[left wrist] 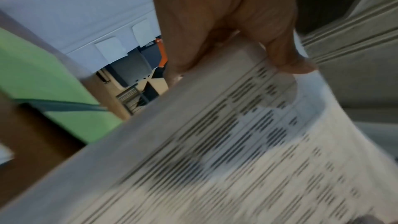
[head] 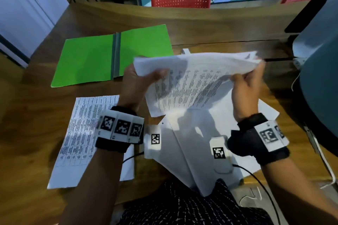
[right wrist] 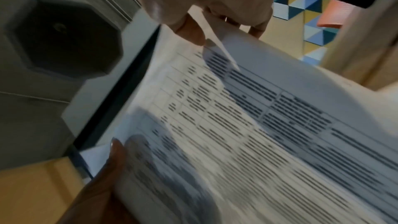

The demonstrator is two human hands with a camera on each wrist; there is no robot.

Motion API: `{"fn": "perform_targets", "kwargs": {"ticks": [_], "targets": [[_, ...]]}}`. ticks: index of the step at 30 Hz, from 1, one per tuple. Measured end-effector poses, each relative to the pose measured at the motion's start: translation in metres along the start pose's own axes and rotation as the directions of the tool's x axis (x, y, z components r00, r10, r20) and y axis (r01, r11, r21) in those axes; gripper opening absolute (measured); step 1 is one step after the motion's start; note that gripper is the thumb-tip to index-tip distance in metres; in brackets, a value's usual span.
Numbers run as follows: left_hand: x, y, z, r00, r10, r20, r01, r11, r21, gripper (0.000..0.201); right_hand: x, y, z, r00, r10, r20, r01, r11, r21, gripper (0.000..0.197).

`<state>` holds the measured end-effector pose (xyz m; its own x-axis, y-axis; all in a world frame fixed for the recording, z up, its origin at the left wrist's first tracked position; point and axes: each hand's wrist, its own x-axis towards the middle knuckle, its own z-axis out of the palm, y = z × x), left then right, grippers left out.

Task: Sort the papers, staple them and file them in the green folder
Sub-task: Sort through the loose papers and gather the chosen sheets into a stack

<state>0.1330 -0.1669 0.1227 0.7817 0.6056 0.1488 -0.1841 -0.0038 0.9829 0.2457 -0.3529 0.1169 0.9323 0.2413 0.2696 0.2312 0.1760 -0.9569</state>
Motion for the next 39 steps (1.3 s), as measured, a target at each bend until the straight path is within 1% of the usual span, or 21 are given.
{"fn": "perform_targets", "kwargs": {"ticks": [2, 4, 7, 8, 10, 11, 14, 16, 19, 20, 23, 24, 25, 27, 28, 30, 31, 33, 34, 36, 39], "targets": [[-0.006, -0.023, 0.006, 0.995, -0.095, -0.014, 0.095, 0.995, 0.038, 0.036, -0.008, 0.024, -0.001, 0.996, 0.088, 0.019, -0.086, 0.991, -0.1, 0.048], [-0.01, -0.04, 0.011, 0.985, -0.162, -0.058, 0.165, 0.985, 0.053, 0.041, -0.014, 0.037, 0.0, 0.993, 0.111, 0.036, -0.103, 0.978, -0.18, 0.056], [-0.009, -0.043, 0.014, 0.98, -0.166, -0.112, 0.175, 0.981, 0.08, 0.048, -0.014, 0.037, 0.003, 0.992, 0.121, 0.03, -0.113, 0.975, -0.192, 0.048], [-0.007, -0.039, 0.015, 0.98, -0.15, -0.128, 0.163, 0.981, 0.101, 0.043, -0.012, 0.034, 0.006, 0.992, 0.123, 0.022, -0.117, 0.977, -0.177, 0.046], [0.0, -0.026, 0.012, 0.983, -0.095, -0.158, 0.119, 0.981, 0.15, 0.02, -0.008, 0.029, 0.012, 0.991, 0.134, 0.014, -0.13, 0.98, -0.151, 0.041], [0.004, -0.017, 0.011, 0.979, -0.062, -0.193, 0.096, 0.981, 0.171, 0.017, -0.007, 0.028, 0.016, 0.989, 0.144, 0.023, -0.139, 0.98, -0.143, 0.036], [0.019, 0.005, -0.007, 0.951, 0.031, -0.308, 0.033, 0.98, 0.198, 0.011, -0.009, 0.029, 0.035, 0.978, 0.183, 0.097, -0.163, 0.969, -0.186, 0.027], [0.03, 0.016, -0.029, 0.919, 0.077, -0.386, 0.013, 0.974, 0.225, 0.018, -0.014, 0.028, 0.055, 0.96, 0.215, 0.182, -0.17, 0.958, -0.232, 0.029], [0.043, 0.019, -0.074, 0.885, 0.063, -0.461, 0.1, 0.942, 0.32, 0.018, -0.024, 0.027, 0.089, 0.906, 0.289, 0.308, -0.19, 0.931, -0.312, 0.041], [0.045, 0.016, -0.089, 0.876, 0.052, -0.479, 0.143, 0.921, 0.362, 0.02, -0.028, 0.03, 0.099, 0.873, 0.337, 0.353, -0.21, 0.913, -0.35, 0.042], [0.036, 0.005, -0.131, 0.853, 0.004, -0.523, 0.305, 0.809, 0.503, 0.025, -0.048, 0.037, 0.127, 0.732, 0.515, 0.445, -0.315, 0.836, -0.449, 0.039], [0.03, -0.001, -0.143, 0.853, -0.036, -0.521, 0.348, 0.783, 0.516, 0.027, -0.054, 0.039, 0.135, 0.703, 0.544, 0.458, -0.343, 0.824, -0.451, 0.039], [0.024, -0.006, -0.152, 0.861, -0.066, -0.505, 0.368, 0.767, 0.526, 0.023, -0.06, 0.04, 0.141, 0.691, 0.558, 0.459, -0.366, 0.818, -0.443, 0.038], [0.009, -0.016, -0.167, 0.866, -0.149, -0.478, 0.421, 0.732, 0.535, 0.019, -0.071, 0.047, 0.152, 0.692, 0.573, 0.44, -0.357, 0.801, -0.481, 0.022], [0.003, -0.024, -0.176, 0.856, -0.19, -0.48, 0.457, 0.713, 0.532, 0.024, -0.076, 0.052, 0.158, 0.687, 0.598, 0.413, -0.347, 0.769, -0.537, 0.023], [-0.01, -0.038, -0.191, 0.833, -0.265, -0.486, 0.52, 0.676, 0.523, 0.036, -0.09, 0.064, 0.167, 0.66, 0.653, 0.371, -0.337, 0.699, -0.631, 0.039], [-0.016, -0.045, -0.198, 0.829, -0.287, -0.48, 0.534, 0.658, 0.531, 0.037, -0.096, 0.071, 0.17, 0.644, 0.677, 0.357, -0.32, 0.661, -0.678, 0.037], [-0.026, -0.057, -0.208, 0.817, -0.325, -0.475, 0.563, 0.628, 0.537, 0.038, -0.109, 0.081, 0.176, 0.614, 0.715, 0.333, -0.291, 0.598, -0.747, 0.013], [-0.029, -0.063, -0.213, 0.805, -0.341, -0.485, 0.581, 0.615, 0.533, 0.037, -0.115, 0.084, 0.177, 0.606, 0.726, 0.325, -0.259, 0.567, -0.782, 0.009], [-0.036, -0.073, -0.219, 0.769, -0.355, -0.533, 0.627, 0.582, 0.518, 0.035, -0.122, 0.09, 0.179, 0.601, 0.748, 0.281, -0.24, 0.505, -0.829, 0.036], [-0.045, -0.083, -0.225, 0.703, -0.368, -0.608, 0.698, 0.522, 0.491, 0.032, -0.131, 0.096, 0.183, 0.623, 0.745, 0.239, -0.26, 0.485, -0.835, 0.044]]}}
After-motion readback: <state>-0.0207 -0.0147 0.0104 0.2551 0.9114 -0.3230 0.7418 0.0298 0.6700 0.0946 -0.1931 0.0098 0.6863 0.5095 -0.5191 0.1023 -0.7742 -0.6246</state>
